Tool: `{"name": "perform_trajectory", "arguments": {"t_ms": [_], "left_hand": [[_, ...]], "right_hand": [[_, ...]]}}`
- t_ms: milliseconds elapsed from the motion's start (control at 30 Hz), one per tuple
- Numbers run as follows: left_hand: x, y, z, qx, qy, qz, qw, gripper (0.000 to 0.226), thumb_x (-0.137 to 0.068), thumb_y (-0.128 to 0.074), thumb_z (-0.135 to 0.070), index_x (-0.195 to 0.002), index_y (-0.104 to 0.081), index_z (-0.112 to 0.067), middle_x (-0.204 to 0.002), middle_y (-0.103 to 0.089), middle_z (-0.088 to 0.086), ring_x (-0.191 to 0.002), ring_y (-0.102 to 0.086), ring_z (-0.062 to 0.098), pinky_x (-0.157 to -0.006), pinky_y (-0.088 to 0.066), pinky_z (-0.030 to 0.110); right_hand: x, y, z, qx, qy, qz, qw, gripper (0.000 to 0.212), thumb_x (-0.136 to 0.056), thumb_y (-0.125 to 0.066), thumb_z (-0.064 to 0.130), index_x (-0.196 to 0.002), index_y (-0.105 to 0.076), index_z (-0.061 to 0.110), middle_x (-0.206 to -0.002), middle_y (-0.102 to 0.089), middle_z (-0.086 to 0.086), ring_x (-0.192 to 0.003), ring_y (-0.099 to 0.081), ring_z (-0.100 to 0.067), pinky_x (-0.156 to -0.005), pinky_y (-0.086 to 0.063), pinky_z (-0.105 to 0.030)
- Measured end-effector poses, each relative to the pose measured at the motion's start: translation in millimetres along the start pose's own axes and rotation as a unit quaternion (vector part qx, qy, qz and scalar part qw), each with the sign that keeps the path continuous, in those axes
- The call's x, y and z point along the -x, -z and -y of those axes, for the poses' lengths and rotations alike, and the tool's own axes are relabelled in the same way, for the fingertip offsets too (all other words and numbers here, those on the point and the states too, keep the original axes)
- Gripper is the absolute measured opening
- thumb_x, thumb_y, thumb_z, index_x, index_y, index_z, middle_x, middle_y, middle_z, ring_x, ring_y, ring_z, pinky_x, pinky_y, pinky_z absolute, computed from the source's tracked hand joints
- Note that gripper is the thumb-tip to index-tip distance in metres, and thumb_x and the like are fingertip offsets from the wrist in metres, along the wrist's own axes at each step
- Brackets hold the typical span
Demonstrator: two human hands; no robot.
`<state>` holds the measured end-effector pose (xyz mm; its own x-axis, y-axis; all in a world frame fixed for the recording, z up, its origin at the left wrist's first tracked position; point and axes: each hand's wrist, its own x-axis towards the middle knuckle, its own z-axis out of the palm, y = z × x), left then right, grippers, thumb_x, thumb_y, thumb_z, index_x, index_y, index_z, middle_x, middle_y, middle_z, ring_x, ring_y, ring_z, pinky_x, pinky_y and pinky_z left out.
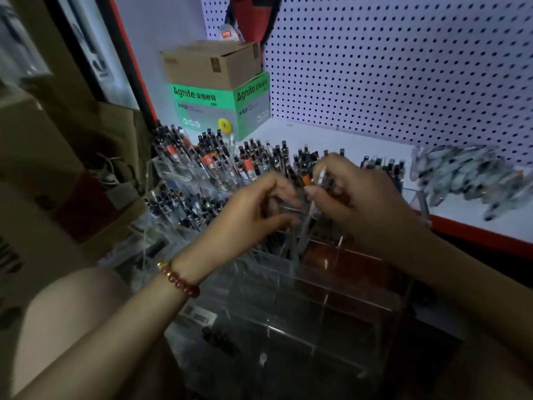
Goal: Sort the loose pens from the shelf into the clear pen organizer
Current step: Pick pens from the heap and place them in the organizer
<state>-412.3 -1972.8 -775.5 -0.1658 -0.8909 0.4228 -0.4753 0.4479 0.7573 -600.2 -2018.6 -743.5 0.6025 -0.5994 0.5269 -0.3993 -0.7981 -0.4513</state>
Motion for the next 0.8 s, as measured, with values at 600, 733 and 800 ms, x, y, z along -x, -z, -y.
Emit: {"name": "perform_trajectory", "arguments": {"t_ms": [600, 733, 800], "left_hand": [[10.9, -26.3, 24.5, -0.272, 0.055, 0.0, 0.961, 0.02, -0.086, -0.064, -0.016, -0.106, -0.059, -0.015, -0.092, -0.069, 0.001, -0.082, -0.064, 0.019, -0.069, -0.053, 0.036], [12.2, -33.9, 27.1, -0.316, 0.061, -0.007, 0.947, 0.022, -0.087, -0.06, -0.02, -0.108, -0.055, -0.016, -0.093, -0.069, 0.002, -0.085, -0.066, 0.024, -0.065, -0.053, 0.04], [11.9, -35.5, 28.1, -0.329, 0.067, -0.016, 0.942, 0.024, -0.087, -0.059, -0.021, -0.11, -0.054, -0.017, -0.092, -0.068, 0.004, -0.085, -0.065, 0.026, -0.064, -0.052, 0.039]], "right_hand": [[17.6, -52.8, -7.6, 0.15, -0.069, 0.116, 0.979, 0.014, -0.095, -0.046, 0.029, -0.107, -0.047, 0.022, -0.086, -0.066, -0.003, -0.074, -0.062, -0.027, -0.059, -0.039, -0.031], [18.8, -56.5, -9.0, 0.182, -0.058, 0.127, 0.973, 0.02, -0.098, -0.042, 0.034, -0.114, -0.044, 0.022, -0.09, -0.067, -0.003, -0.079, -0.063, -0.027, -0.06, -0.037, -0.031], [19.0, -57.1, -8.8, 0.158, -0.075, 0.13, 0.976, 0.022, -0.098, -0.044, 0.038, -0.111, -0.043, 0.021, -0.09, -0.067, -0.002, -0.081, -0.063, -0.025, -0.06, -0.038, -0.032]]}}
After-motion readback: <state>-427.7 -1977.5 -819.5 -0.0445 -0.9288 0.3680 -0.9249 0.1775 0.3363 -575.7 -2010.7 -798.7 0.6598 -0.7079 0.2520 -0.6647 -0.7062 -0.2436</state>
